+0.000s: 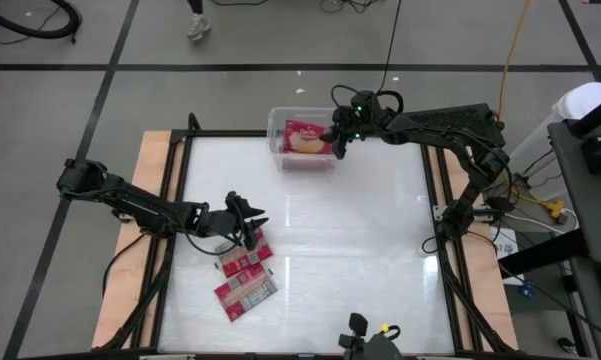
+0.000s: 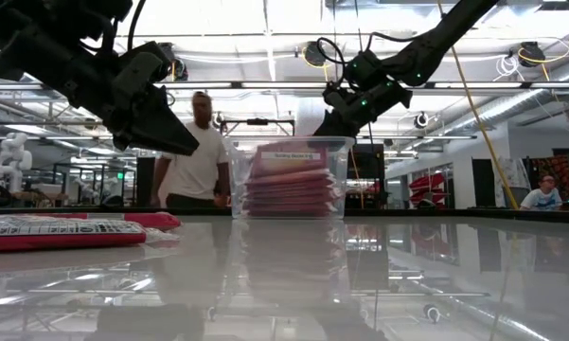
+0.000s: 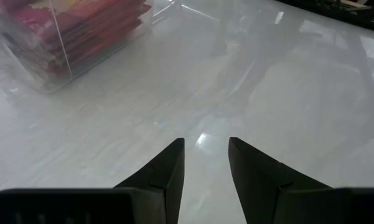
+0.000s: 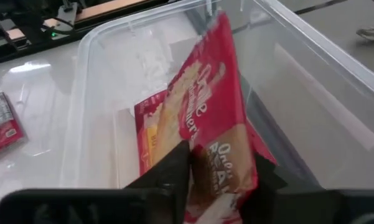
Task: Sort popcorn bags into baskets
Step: Put the popcorn bag into the transparent bin
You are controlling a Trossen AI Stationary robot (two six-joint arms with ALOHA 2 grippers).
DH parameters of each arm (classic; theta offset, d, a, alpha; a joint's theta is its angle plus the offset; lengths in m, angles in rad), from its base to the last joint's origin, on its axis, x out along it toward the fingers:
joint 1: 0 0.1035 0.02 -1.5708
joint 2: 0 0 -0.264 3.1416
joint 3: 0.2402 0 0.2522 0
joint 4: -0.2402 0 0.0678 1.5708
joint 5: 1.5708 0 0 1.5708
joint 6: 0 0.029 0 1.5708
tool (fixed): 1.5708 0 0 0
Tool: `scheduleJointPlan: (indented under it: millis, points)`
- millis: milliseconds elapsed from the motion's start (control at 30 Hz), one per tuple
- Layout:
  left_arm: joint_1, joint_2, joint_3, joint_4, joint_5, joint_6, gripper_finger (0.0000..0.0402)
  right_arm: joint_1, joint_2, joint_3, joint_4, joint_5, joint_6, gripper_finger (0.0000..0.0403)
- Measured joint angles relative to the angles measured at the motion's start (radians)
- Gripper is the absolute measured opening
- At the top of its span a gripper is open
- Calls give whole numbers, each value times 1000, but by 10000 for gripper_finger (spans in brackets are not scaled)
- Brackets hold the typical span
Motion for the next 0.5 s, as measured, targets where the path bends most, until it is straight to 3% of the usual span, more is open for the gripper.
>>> scheduleJointPlan:
  millis: [267,500]
  points:
    - [0,0,0,0,0,1,129,1,-88,-1,2,89,-24,178]
    - [0,0,1,-2,2,1,129,63,-235,-1,-85,102,-26,203]
